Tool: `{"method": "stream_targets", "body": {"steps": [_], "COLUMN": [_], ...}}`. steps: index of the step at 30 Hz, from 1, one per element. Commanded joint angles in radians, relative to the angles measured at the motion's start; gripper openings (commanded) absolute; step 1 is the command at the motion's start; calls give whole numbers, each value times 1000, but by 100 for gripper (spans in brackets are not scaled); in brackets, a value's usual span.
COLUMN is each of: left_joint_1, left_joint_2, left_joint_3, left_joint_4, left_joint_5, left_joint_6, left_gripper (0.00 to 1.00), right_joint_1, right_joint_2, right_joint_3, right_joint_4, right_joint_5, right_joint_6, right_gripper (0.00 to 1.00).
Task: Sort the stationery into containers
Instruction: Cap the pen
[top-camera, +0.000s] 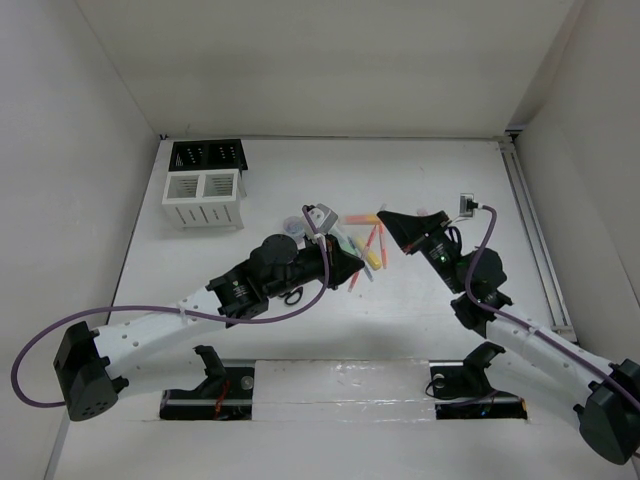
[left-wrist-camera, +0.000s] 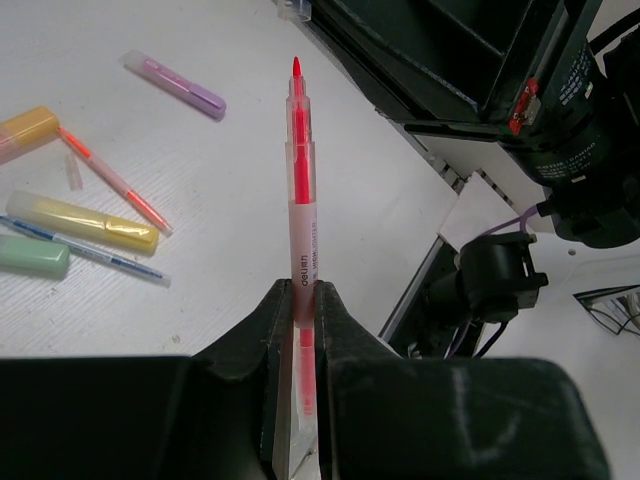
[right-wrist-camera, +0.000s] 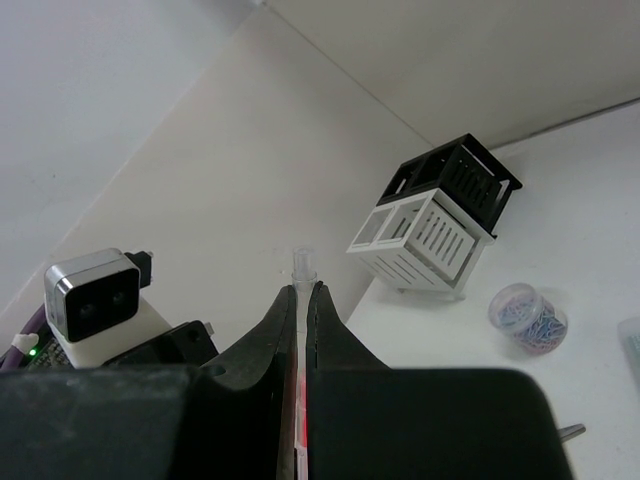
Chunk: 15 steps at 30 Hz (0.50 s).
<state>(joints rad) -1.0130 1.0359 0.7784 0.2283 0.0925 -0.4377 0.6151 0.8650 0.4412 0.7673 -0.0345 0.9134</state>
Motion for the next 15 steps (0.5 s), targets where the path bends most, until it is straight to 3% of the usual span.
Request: {"method": "stream_targets", "body": {"steps": [1, 15], "left_joint_1": [-2, -2], "left_joint_2": [-14, 4], "left_joint_3": [8, 19], "left_joint_4": [63, 63], "left_joint_5": [-4, -13], "left_joint_6": [22, 31], "left_gripper": [0, 0], "right_joint_1": [5, 5], "right_joint_2": [-18, -18], "right_joint_3": [-2, -2], "right_joint_4": [23, 12], "right_joint_5": [-5, -25], "right_joint_6": [-18, -18], "right_gripper": [0, 0]}}
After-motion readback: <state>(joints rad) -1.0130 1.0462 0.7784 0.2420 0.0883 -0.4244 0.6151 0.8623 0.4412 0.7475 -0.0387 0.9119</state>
